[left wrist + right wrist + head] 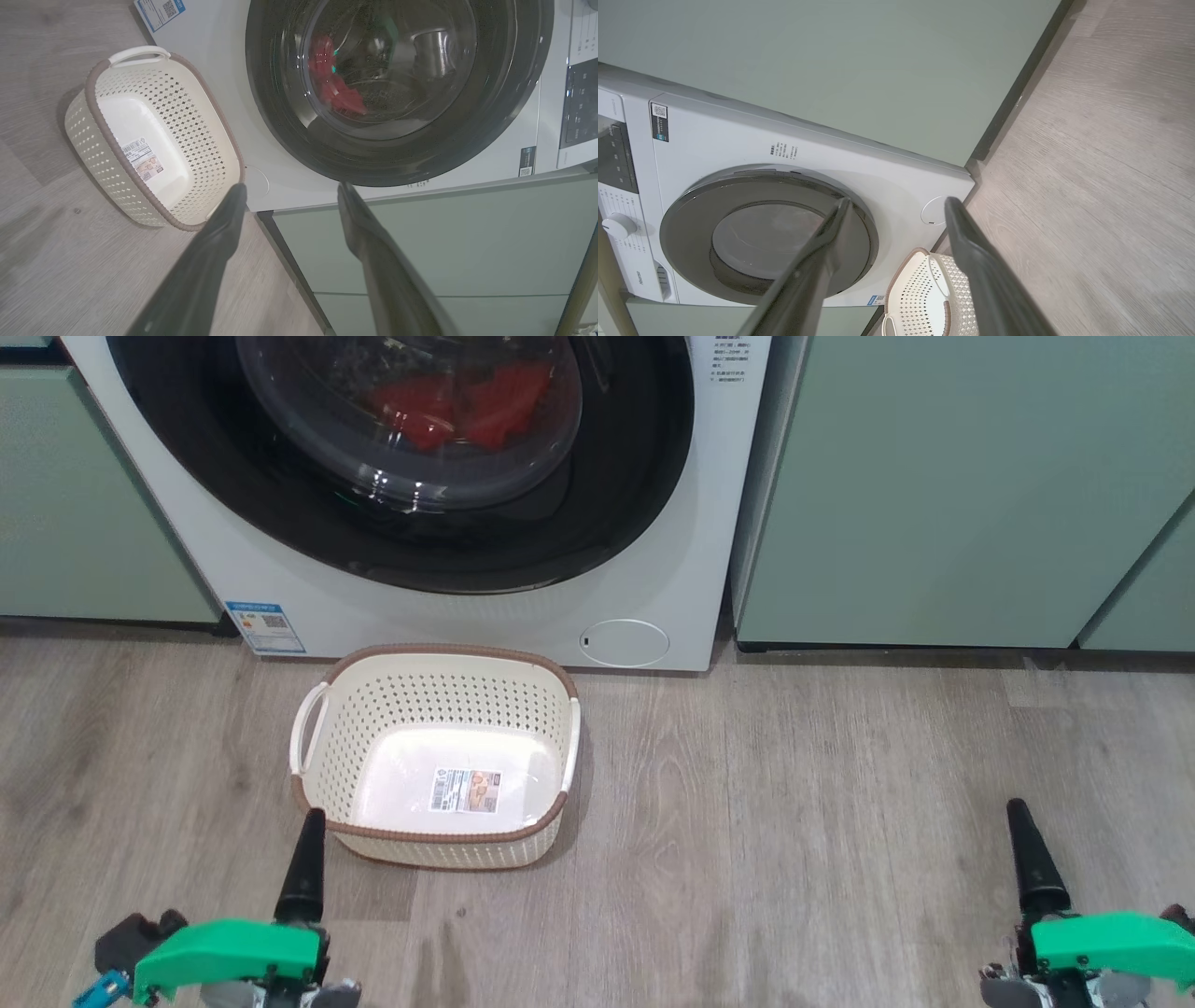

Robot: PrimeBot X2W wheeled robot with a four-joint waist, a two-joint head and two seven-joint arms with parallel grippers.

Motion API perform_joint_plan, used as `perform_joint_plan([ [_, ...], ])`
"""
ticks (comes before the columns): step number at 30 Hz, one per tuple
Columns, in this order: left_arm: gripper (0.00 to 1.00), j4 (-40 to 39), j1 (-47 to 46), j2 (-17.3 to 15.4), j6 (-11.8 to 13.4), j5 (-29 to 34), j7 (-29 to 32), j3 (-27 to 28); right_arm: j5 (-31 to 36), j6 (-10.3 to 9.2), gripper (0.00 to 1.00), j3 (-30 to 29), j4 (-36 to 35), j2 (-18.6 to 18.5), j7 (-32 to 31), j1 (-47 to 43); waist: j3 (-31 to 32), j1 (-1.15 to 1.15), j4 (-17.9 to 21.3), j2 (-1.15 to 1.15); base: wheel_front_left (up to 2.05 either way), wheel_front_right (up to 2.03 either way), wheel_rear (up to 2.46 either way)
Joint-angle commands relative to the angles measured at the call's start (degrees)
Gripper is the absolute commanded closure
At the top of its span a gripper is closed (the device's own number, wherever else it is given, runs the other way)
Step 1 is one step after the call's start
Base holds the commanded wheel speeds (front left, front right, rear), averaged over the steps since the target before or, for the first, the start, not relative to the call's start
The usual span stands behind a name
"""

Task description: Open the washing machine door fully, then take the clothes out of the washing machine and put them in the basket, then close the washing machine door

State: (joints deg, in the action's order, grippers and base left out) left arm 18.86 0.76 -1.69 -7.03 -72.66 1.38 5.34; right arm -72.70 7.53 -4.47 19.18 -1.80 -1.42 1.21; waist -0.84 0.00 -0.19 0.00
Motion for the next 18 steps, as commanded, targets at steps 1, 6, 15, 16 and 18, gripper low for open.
perform_joint_plan([
  [1,0.0,-2.4,-3.3,-0.5,0.2,1.9,-0.7,1.0,1.8,-0.01,0.0,0.5,-2.4,-0.4,0.8,3.0,0.0,0.0,0.0,0.0,0.0,0.0,0.0],
  [6,0.0,-3.0,-3.7,-0.5,0.9,7.0,-1.6,0.6,6.7,-0.01,0.0,0.9,-3.2,-0.4,1.6,3.4,-0.1,0.0,-0.1,0.0,0.0,0.0,0.0],
  [15,0.0,-4.2,-4.4,-1.1,3.2,16.5,-3.3,-0.9,16.0,-0.02,0.0,2.0,-5.0,-0.5,3.3,4.2,-0.2,0.0,-0.1,0.0,0.0,0.0,0.0],
  [16,0.0,-4.4,-4.5,-1.1,3.4,17.2,-3.4,-0.9,16.9,-0.02,0.0,2.1,-5.1,-0.5,3.5,4.3,-0.3,0.0,-0.1,0.0,0.0,0.0,0.0],
  [18,0.0,-4.8,-4.7,-1.4,3.9,18.6,-3.8,-1.1,18.6,-0.02,0.0,2.3,-5.3,-0.5,3.8,4.4,-0.3,0.0,-0.1,0.0,0.0,0.0,0.0],
])
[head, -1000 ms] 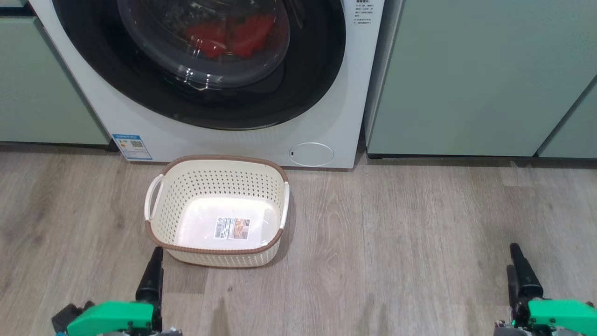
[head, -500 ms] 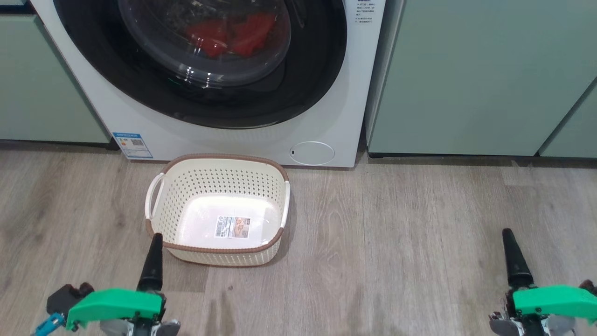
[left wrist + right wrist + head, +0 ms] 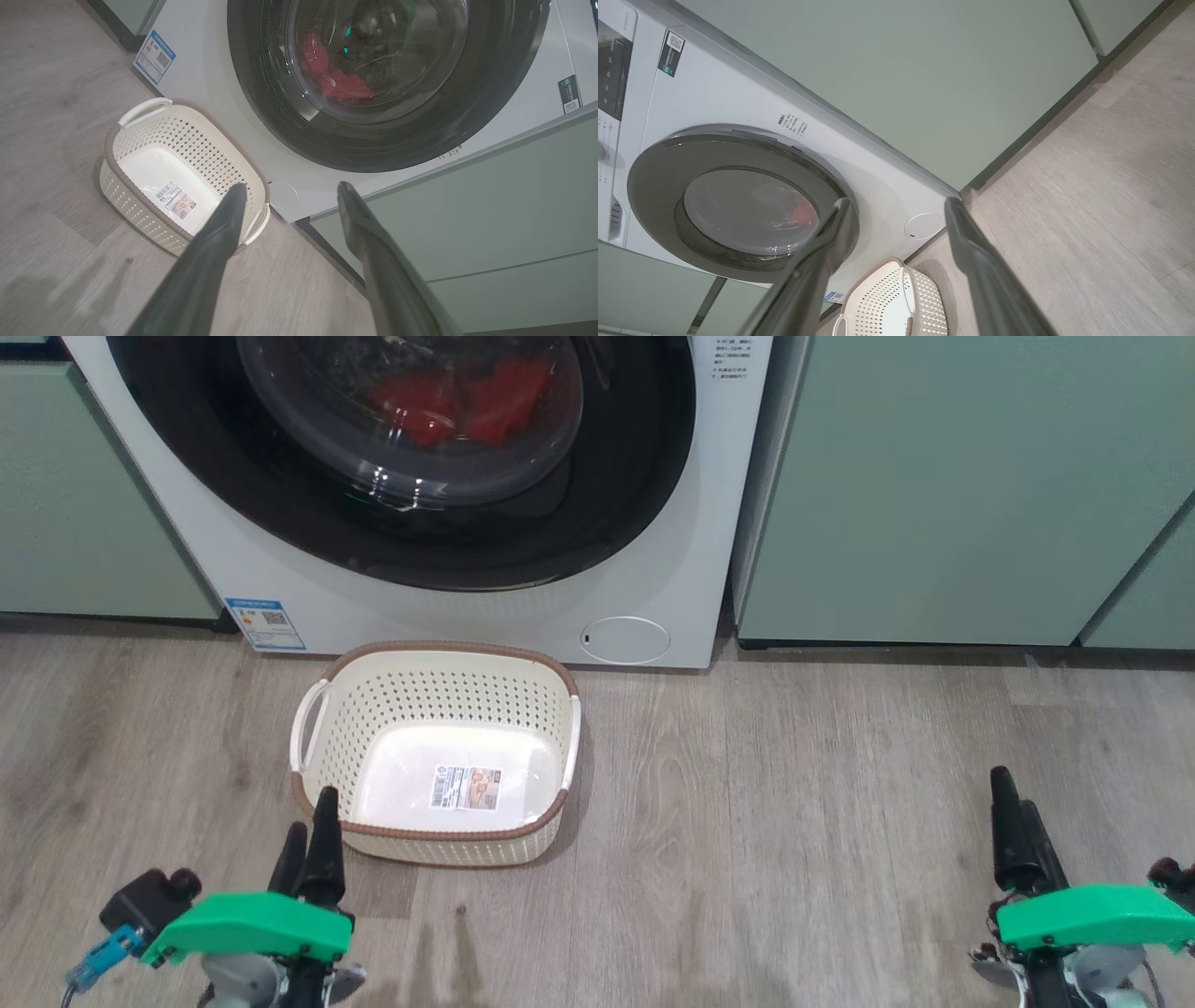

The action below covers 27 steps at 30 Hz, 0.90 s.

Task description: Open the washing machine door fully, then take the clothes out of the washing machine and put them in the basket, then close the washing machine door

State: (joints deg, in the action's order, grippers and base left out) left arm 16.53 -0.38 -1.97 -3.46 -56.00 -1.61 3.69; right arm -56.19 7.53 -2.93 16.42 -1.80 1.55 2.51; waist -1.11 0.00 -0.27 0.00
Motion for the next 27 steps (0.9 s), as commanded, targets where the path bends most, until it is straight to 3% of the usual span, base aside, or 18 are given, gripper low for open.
perform_joint_plan([
  [1,0.0,-2.6,-3.6,-1.2,0.6,2.7,-1.0,0.4,2.9,-0.02,0.0,0.8,-2.7,-0.5,1.0,3.2,0.0,0.0,0.0,0.0,0.0,0.0,0.0],
  [27,0.0,-3.7,-6.0,-3.8,5.3,20.6,-5.2,-2.0,24.9,-0.03,0.0,3.0,-5.0,-0.7,5.2,5.5,-0.6,0.0,-0.4,0.0,0.0,0.0,0.0],
])
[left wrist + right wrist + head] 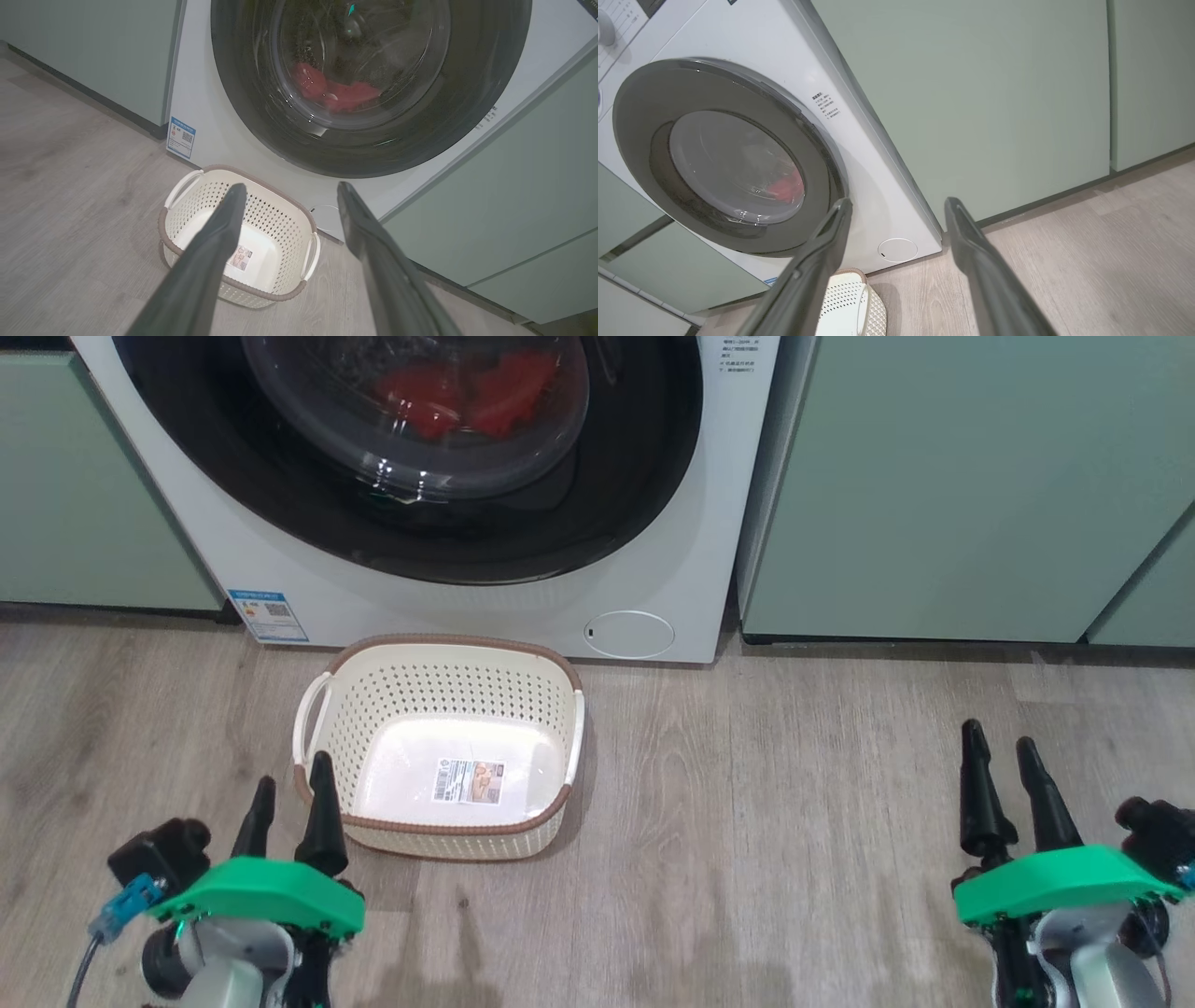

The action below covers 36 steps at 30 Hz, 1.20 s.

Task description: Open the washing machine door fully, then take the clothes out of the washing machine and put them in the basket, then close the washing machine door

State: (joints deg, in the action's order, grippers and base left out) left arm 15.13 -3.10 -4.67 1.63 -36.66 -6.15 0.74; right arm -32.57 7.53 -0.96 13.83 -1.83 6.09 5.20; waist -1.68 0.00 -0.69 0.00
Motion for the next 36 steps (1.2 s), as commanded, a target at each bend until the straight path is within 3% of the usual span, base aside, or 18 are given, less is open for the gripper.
perform_joint_plan([
  [1,0.0,-2.4,-3.4,-1.2,0.4,2.0,-0.8,0.8,2.1,-0.03,0.0,1.1,-2.5,-0.7,0.9,2.9,0.0,0.0,0.0,0.0,0.0,0.0,0.0],
  [18,0.0,-3.2,-4.8,-2.5,3.2,13.7,-3.7,-0.4,15.7,-0.03,0.0,2.6,-3.0,-0.8,3.7,4.4,-0.2,0.0,0.1,0.0,0.0,0.0,0.0],
  [36,0.0,-2.7,-6.3,-2.5,3.8,25.3,-6.5,-0.5,25.6,-0.04,0.0,4.5,-1.4,-0.9,6.6,5.5,0.1,0.0,0.2,0.0,0.0,0.0,0.0],
])
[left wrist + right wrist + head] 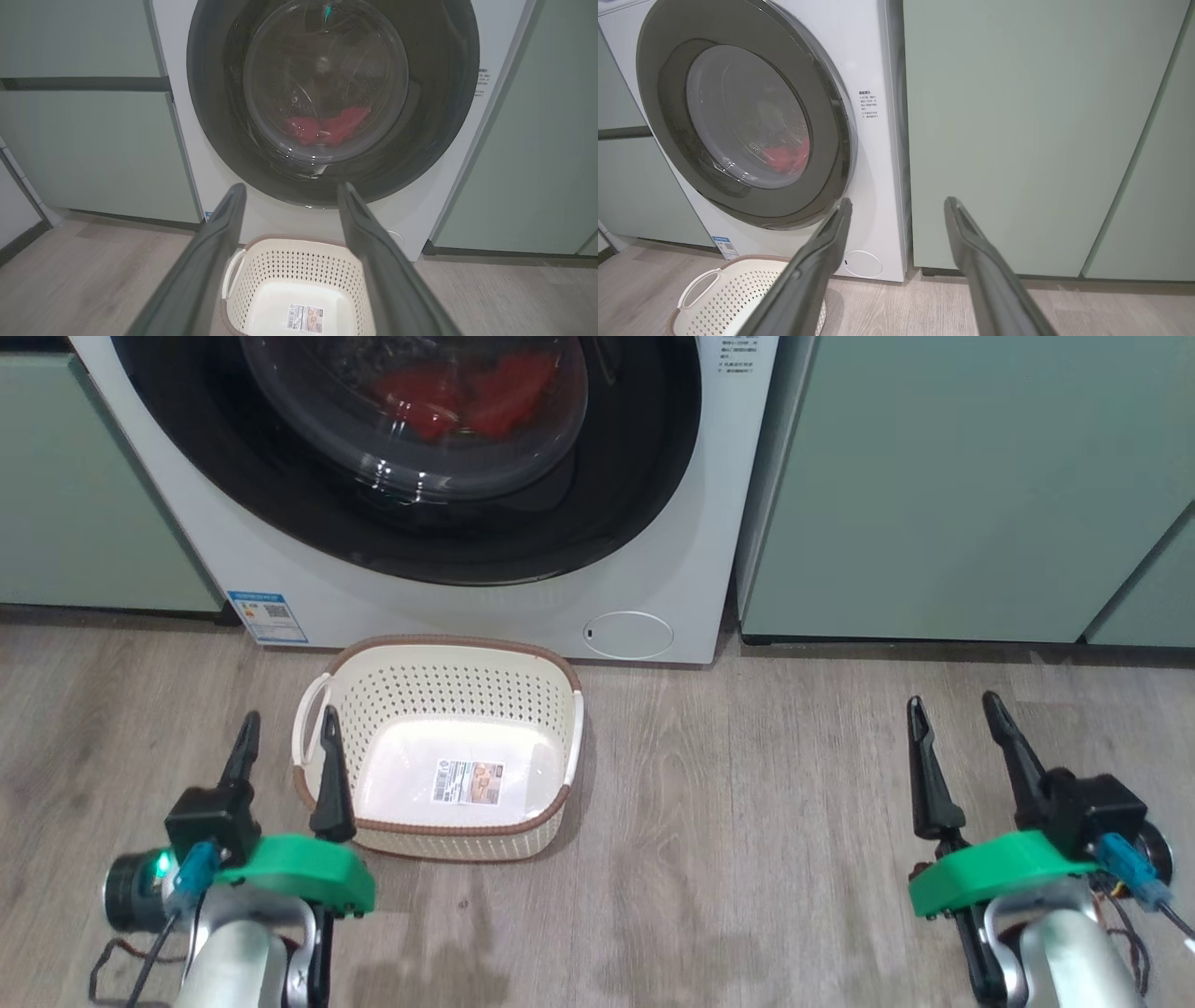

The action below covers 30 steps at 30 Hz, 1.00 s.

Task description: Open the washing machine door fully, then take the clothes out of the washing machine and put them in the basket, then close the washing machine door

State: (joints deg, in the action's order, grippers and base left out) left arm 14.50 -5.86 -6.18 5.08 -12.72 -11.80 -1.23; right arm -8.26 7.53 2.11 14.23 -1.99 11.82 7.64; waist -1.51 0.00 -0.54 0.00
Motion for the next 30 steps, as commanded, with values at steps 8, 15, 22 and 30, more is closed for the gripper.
perform_joint_plan([
  [8,0.0,-1.8,-4.2,-0.4,0.1,6.2,-2.2,2.2,4.4,-0.04,0.0,1.6,-1.0,-0.8,2.2,4.0,-0.2,0.0,-0.1,0.0,0.0,0.0,0.0],
  [15,0.0,-0.9,-4.5,0.3,-0.7,9.7,-3.2,3.4,7.3,-0.04,0.0,2.1,0.0,-0.9,3.2,4.0,-0.2,0.0,-0.2,0.0,0.0,0.0,0.0],
  [22,0.0,0.0,-4.7,1.0,-1.8,9.6,-3.2,4.7,3.6,-0.04,0.0,0.7,0.5,-0.9,3.2,3.6,-0.3,0.0,-0.2,0.0,0.0,0.0,0.0],
  [30,0.0,0.8,-4.8,1.8,-2.7,9.8,-3.2,6.0,2.4,-0.04,0.0,0.4,1.2,-0.9,3.2,3.6,-0.7,0.0,-0.2,0.0,0.0,0.0,0.0],
])
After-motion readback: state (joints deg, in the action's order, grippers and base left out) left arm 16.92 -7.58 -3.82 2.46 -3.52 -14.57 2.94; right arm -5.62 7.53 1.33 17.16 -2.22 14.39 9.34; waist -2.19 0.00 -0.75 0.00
